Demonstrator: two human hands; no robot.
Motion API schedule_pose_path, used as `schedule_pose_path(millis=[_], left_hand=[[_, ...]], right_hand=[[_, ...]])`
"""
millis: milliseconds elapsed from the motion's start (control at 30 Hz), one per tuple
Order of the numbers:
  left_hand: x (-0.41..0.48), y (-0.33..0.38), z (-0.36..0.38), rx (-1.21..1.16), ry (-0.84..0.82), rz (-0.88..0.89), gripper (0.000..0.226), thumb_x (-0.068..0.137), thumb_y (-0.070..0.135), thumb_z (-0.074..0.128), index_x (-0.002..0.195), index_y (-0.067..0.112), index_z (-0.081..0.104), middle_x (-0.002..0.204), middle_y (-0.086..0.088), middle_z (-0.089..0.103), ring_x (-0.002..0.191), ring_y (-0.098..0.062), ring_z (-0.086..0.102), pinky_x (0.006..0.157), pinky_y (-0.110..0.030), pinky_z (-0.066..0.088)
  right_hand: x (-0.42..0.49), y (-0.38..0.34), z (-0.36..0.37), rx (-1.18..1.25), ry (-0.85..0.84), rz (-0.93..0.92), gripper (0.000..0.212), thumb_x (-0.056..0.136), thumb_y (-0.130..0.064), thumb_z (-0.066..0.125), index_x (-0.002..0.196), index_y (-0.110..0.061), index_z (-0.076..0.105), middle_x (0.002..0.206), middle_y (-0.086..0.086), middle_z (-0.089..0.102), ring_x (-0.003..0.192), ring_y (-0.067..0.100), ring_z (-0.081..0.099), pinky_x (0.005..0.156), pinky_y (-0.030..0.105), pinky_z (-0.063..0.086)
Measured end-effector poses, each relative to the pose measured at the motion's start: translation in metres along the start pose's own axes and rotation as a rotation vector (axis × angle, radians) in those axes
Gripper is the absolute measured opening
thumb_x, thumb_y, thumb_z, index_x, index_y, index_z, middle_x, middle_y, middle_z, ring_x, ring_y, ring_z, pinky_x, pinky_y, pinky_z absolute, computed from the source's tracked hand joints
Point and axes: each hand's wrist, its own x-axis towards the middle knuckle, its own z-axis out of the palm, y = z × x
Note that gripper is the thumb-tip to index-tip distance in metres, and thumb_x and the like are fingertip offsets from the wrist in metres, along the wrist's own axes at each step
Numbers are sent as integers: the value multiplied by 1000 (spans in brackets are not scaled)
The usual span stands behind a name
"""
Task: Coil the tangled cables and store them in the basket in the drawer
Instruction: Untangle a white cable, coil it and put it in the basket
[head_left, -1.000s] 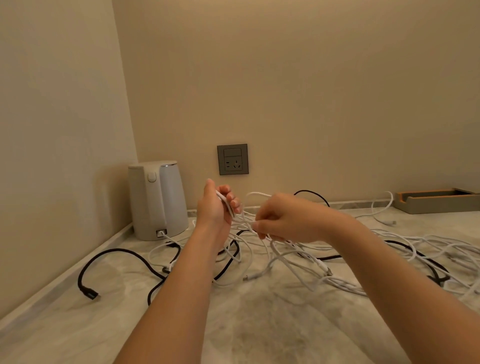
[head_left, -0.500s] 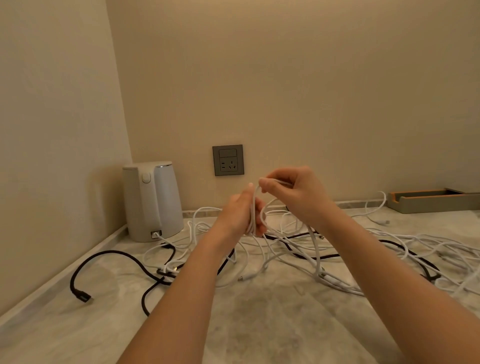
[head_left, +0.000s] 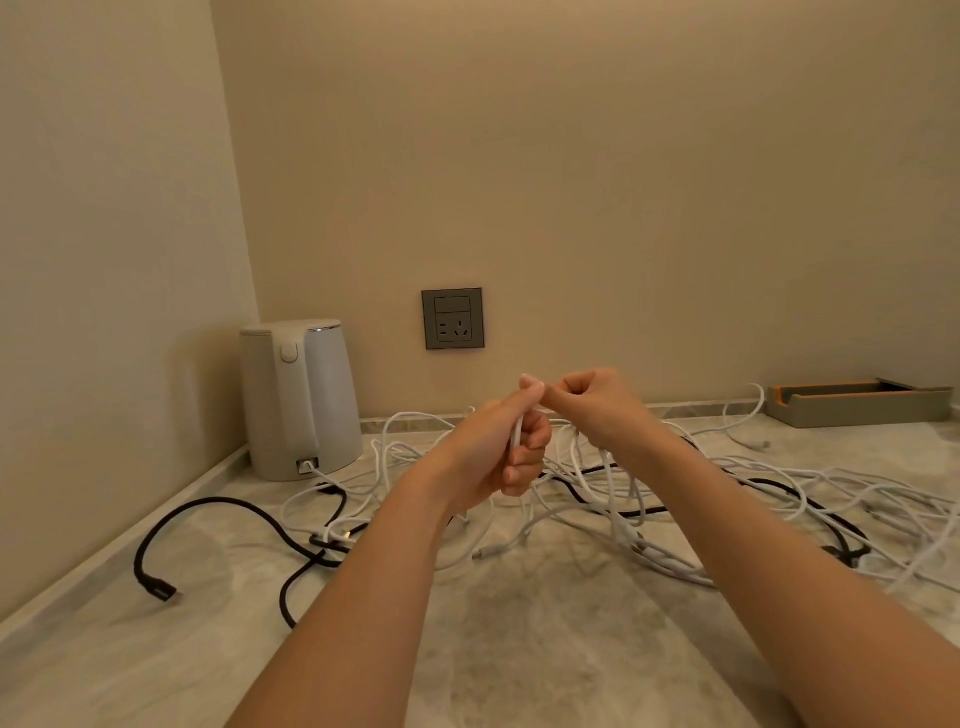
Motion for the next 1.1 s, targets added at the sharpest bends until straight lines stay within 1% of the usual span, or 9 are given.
schedule_pose_path(millis=[200,300,400,500,600,733,867,967,1100], left_hand=[[0,-1,-1,-229,-4,102,55,102,40,27,54,14,37,38,6,25,30,-5,25,33,-17,22],[2,0,-3,-411,15,137,55,100,44,26,57,13,39,39,7,29,29,-3,28,31,-16,26],[4,2,-4,-593,57,146,52,101,38,26,61,11,42,42,5,34,30,-4,32,31,-15,29],[3,3,-9,-723,159,203,45,102,34,27,66,11,42,44,5,37,32,-5,35,33,-15,32],[5,5,-17,-848,311,276,44,103,36,27,69,14,43,45,6,37,33,-5,35,34,-15,31],[7,5,-23,-852,471,319,43,104,34,26,71,13,44,46,5,41,34,-5,39,36,-13,33],[10,5,-28,-804,600,319,44,104,34,26,72,12,45,46,4,46,36,-6,45,38,-13,38],[9,5,-37,-742,747,339,42,104,32,28,73,11,46,47,3,48,36,-7,47,39,-14,39],[7,2,-42,-598,845,307,42,104,33,29,74,11,48,52,0,49,36,-7,51,41,-16,43]], right_hand=[[-3,2,3,-5,-103,133,53,82,-60,56,60,-14,40,50,-3,28,46,11,25,44,22,23],[-6,7,9,2,-228,243,52,92,-55,45,59,-15,43,50,-4,33,42,9,26,41,20,22],[-9,3,14,-63,-285,245,51,98,-46,39,59,-14,45,51,-3,36,40,8,25,41,19,22],[-14,-3,22,-385,-332,122,44,99,-35,42,61,-14,50,56,0,46,44,9,37,46,21,31],[-26,-13,34,-890,-311,-53,34,96,-36,50,67,-18,47,79,4,56,71,21,52,63,27,35],[-39,-33,43,-1134,-237,-227,20,94,-32,54,101,-13,58,103,8,60,99,30,58,69,32,36],[-41,-41,41,-1027,-265,-293,12,91,-27,57,88,-16,59,88,2,61,86,24,59,66,31,40],[-36,-42,35,-698,-236,-320,11,87,-22,61,82,-15,68,66,-4,60,59,12,52,58,25,40],[-34,-48,27,-214,-221,-100,9,85,-17,67,77,-13,67,60,-3,58,54,9,48,55,23,41]])
